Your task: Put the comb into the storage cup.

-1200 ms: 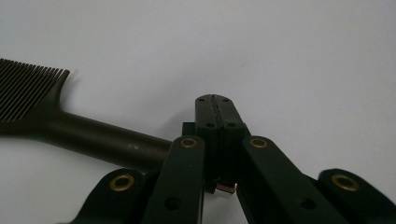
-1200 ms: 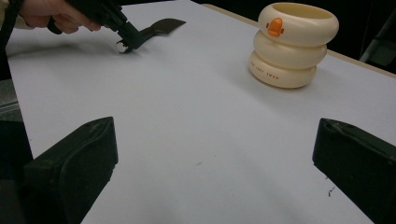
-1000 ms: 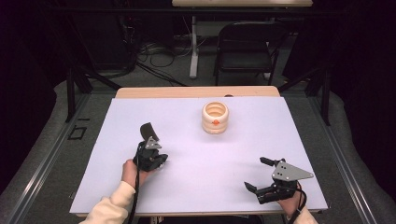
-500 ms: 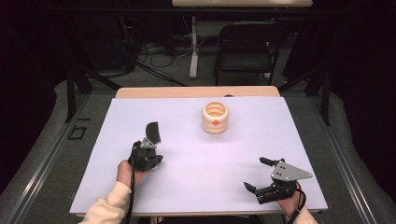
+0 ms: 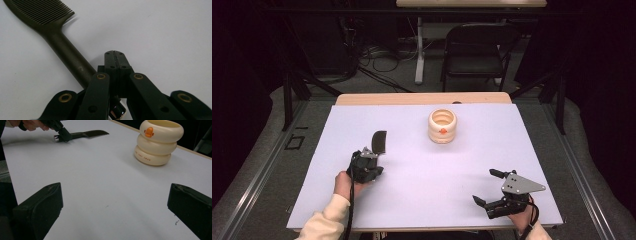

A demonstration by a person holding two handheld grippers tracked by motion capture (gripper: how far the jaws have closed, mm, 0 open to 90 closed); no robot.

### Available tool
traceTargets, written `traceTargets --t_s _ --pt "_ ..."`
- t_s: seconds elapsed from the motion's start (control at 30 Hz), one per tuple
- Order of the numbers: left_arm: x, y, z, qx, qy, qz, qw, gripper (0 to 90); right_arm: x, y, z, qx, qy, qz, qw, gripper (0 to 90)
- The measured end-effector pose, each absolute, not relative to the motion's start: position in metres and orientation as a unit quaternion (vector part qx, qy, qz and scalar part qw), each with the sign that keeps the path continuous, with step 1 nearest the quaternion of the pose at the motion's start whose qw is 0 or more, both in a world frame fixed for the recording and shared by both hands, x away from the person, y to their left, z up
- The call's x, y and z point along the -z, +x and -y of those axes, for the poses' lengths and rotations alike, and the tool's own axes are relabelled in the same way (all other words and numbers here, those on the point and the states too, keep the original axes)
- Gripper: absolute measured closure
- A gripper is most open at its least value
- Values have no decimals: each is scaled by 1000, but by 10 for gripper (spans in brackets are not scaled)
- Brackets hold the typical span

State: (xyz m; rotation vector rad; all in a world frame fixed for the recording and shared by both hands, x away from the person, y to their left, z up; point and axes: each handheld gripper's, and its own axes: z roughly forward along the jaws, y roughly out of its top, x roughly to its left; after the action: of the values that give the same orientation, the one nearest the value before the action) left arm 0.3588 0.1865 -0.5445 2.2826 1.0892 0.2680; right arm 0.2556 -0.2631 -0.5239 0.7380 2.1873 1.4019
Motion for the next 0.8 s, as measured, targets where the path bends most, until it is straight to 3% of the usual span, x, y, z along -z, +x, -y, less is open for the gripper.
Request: traceTargets --t_s 0.8 --pt "545 362 -199 -111 855 -419 284 900 525 257 263 -504 267 -792 217 0"
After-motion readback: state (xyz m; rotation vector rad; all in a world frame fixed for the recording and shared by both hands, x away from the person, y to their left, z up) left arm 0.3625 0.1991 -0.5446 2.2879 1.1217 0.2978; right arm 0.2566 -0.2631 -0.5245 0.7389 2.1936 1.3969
